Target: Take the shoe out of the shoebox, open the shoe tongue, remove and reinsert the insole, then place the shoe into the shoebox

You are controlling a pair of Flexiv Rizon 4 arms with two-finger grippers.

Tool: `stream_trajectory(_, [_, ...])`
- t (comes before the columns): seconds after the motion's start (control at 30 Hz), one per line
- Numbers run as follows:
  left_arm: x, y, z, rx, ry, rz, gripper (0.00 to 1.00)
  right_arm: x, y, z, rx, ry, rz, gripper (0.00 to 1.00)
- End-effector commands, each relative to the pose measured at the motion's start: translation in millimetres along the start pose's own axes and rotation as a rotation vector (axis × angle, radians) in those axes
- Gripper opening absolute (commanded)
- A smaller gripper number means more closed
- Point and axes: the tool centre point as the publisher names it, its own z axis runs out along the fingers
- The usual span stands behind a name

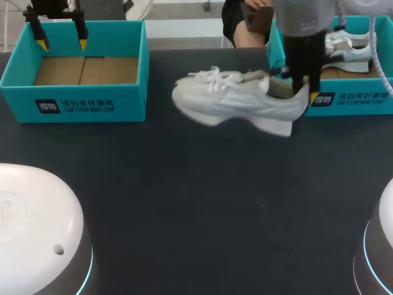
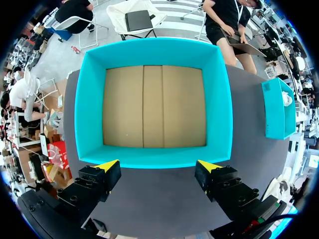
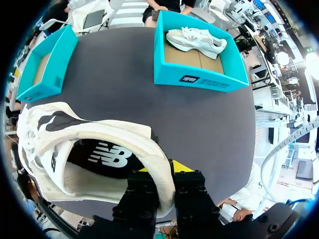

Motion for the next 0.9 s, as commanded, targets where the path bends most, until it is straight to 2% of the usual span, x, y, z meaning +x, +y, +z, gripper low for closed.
stream_trajectory(0.03, [-0.2, 0.1, 0.0, 0.000, 0.000, 0.000, 1.00, 54.5, -12.4, 24.0, 0.026, -0.039, 0.002, 0.00])
stream_trajectory(0.2, [-0.2, 0.1, 0.0, 0.000, 0.000, 0.000, 1.00, 86.6, -32.8, 39.9, 0.032, -0.061, 0.012, 0.00])
stream_trajectory(0.37, [-0.2, 0.1, 0.0, 0.000, 0.000, 0.000, 1.00, 107.2, -48.2, 57.7, 0.037, -0.063, 0.039, 0.00])
stream_trajectory(0.7, [-0.2, 0.1, 0.0, 0.000, 0.000, 0.000, 1.00, 123.2, -62.4, 96.7, 0.000, -0.127, -0.012, 0.00])
stream_trajectory(0.87, [-0.2, 0.1, 0.0, 0.000, 0.000, 0.000, 1.00, 130.5, -68.4, 111.9, -0.016, -0.103, -0.059, 0.00])
stream_trajectory(0.9, [-0.2, 0.1, 0.0, 0.000, 0.000, 0.000, 1.00, 132.3, -69.2, 115.0, -0.040, -0.110, -0.065, 0.00])
